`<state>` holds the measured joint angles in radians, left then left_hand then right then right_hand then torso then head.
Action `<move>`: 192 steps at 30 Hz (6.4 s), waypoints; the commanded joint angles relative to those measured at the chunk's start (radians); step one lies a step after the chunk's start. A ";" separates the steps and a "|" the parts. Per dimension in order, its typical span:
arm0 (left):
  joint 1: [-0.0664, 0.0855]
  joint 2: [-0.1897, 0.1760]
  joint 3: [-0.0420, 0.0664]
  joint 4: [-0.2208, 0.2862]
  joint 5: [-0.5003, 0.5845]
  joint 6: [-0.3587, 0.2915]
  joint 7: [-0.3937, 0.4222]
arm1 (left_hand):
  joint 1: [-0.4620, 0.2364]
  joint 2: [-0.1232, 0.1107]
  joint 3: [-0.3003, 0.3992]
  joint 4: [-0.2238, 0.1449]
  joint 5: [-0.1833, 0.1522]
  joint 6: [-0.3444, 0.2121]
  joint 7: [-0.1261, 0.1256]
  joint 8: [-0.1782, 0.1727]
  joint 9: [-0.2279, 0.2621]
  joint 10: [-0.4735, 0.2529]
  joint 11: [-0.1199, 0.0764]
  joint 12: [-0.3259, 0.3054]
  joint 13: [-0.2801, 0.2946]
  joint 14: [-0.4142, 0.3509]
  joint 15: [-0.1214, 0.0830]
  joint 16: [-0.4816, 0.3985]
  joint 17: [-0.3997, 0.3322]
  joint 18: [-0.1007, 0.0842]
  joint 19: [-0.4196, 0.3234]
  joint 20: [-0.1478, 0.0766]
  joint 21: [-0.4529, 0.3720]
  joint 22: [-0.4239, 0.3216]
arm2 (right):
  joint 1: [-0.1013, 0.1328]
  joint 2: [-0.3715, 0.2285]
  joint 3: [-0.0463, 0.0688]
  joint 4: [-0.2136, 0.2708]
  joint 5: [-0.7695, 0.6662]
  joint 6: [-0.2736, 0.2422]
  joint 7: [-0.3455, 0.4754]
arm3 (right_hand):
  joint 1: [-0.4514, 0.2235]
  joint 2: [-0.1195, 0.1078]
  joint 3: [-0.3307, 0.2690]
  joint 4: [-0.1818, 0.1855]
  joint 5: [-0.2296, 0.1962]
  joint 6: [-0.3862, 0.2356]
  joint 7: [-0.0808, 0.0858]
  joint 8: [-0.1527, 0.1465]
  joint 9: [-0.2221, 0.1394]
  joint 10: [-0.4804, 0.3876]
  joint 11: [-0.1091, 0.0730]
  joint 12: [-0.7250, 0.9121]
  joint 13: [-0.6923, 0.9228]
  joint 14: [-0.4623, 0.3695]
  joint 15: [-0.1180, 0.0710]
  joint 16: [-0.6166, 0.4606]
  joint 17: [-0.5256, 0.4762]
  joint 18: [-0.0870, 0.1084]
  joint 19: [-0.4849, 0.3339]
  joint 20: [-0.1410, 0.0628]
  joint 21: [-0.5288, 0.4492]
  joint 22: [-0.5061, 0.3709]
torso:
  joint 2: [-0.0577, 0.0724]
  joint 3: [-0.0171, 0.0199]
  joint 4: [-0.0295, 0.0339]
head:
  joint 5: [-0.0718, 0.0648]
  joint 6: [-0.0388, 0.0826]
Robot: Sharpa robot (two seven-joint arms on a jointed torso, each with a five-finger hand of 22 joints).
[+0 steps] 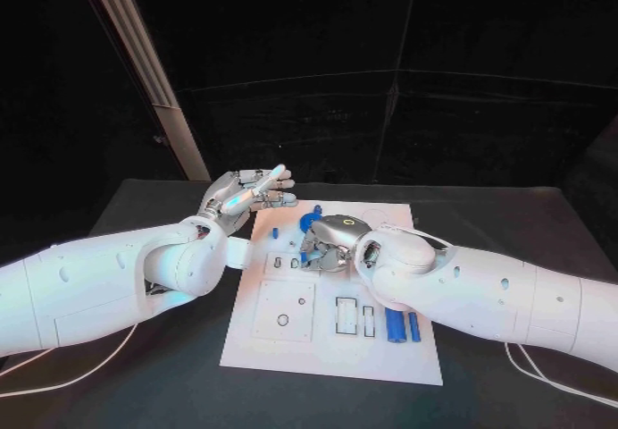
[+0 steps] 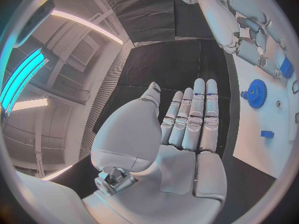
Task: Assemble the parts on the task board
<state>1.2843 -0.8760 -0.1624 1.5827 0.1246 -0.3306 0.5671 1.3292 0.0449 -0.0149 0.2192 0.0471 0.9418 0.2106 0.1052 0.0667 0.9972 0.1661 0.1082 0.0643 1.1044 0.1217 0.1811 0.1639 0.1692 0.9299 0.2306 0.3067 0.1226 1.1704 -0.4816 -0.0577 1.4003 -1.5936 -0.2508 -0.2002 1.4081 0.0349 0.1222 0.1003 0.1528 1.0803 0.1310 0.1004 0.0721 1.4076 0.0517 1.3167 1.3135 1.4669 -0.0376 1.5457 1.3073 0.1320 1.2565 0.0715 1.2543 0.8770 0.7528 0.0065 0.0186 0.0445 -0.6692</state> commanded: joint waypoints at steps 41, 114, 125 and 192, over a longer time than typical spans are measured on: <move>0.002 0.002 0.001 -0.004 0.003 0.012 0.001 | 0.001 0.009 -0.004 -0.002 0.002 0.006 0.001 -0.008 0.001 0.006 0.001 -0.004 0.001 0.007 -0.002 -0.006 0.001 0.014 0.006 0.001 -0.005 -0.002 | -0.004 -0.001 -0.002 0.012 -0.053 -0.042 -0.067 | -0.179 -0.120 -0.112 0.105 0.089 -0.127 0.024 -0.035 -0.006 -0.045 0.016 -0.106 -0.054 0.085 0.030 -0.013 0.182 0.002 -0.026 0.025 -0.037 -0.058 | 0.000 0.0001 -0.0002 | 0.001 -0.004; 0.133 0.312 -0.050 -0.300 -1.036 0.532 -1.191 | -0.174 0.053 -0.278 0.069 0.002 0.036 -0.148 0.455 0.263 0.231 -0.174 1.024 0.865 0.466 -0.192 1.390 1.407 -0.098 0.497 -0.191 1.064 1.082 | 0.116 -0.394 0.020 0.180 0.513 -0.091 0.358 | 0.050 -0.075 -0.223 0.128 0.216 -0.198 0.047 0.006 0.000 -0.407 0.040 -0.568 -0.533 -0.113 0.054 -0.422 -0.358 0.052 -0.253 0.053 -0.398 -0.475 | -0.058 0.0234 -0.0243 | 0.036 -0.034; 0.132 0.329 -0.054 -0.320 -1.029 0.542 -1.189 | -0.172 0.054 -0.280 0.069 0.002 0.033 -0.149 0.464 0.271 0.231 -0.174 1.026 0.868 0.466 -0.192 1.390 1.407 -0.099 0.499 -0.191 1.068 1.088 | 0.116 -0.388 0.020 0.170 0.513 -0.091 0.355 | 0.053 -0.073 -0.226 0.132 0.226 -0.199 0.047 0.009 0.000 -0.408 0.039 -0.565 -0.539 -0.111 0.054 -0.422 -0.357 0.052 -0.250 0.053 -0.400 -0.477 | -0.058 0.0235 -0.0231 | 0.036 -0.041; 0.128 0.314 -0.064 -0.283 -0.948 0.484 -1.118 | 0.040 -0.031 0.420 -0.082 0.014 -0.053 -0.157 0.543 0.406 0.246 -0.194 1.010 0.900 0.466 -0.202 1.390 1.407 -0.106 0.503 -0.203 1.103 1.157 | 0.116 -0.370 0.020 0.137 0.513 -0.067 0.333 | 0.064 -0.067 -0.233 0.145 0.245 -0.206 0.047 0.018 0.000 -0.415 0.040 -0.556 -0.556 -0.116 0.054 -0.434 -0.370 0.052 -0.245 0.053 -0.409 -0.482 | -0.058 0.0245 -0.0215 | 0.035 -0.062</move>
<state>1.4114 -0.5590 -0.2270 1.2923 -0.8456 0.1860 -0.5754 1.3687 0.0232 0.2284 0.3110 0.0587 0.8931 0.0514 0.6460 0.4719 1.2336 -0.0272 1.1190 0.9626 1.4669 -0.0805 1.5677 1.3075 0.0769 1.4311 0.0291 1.4029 1.2798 1.2845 -0.8527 -0.0382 1.5377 -1.0834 -0.3320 0.1383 1.4662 -0.0339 -0.1095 0.2410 0.3934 0.8828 0.1769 0.1123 0.0710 0.9984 0.0892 0.7554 0.7588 1.3595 0.0161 1.1172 0.9393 0.1788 1.0063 0.1246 0.8512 0.3959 0.6953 0.0305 -0.0048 0.0801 -0.7313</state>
